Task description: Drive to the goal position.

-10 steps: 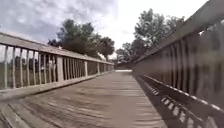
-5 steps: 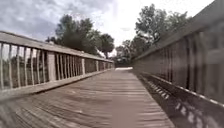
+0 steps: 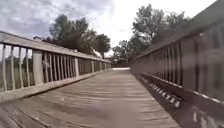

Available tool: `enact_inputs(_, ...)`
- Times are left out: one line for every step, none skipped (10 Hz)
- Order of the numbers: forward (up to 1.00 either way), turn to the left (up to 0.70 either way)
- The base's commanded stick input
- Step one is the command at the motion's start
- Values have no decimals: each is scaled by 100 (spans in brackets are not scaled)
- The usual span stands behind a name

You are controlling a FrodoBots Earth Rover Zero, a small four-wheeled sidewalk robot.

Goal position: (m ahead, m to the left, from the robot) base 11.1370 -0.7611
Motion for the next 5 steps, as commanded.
enact_inputs(70, 0)
enact_inputs(70, 0)
enact_inputs(70, 0)
enact_inputs(70, 0)
enact_inputs(70, 0)
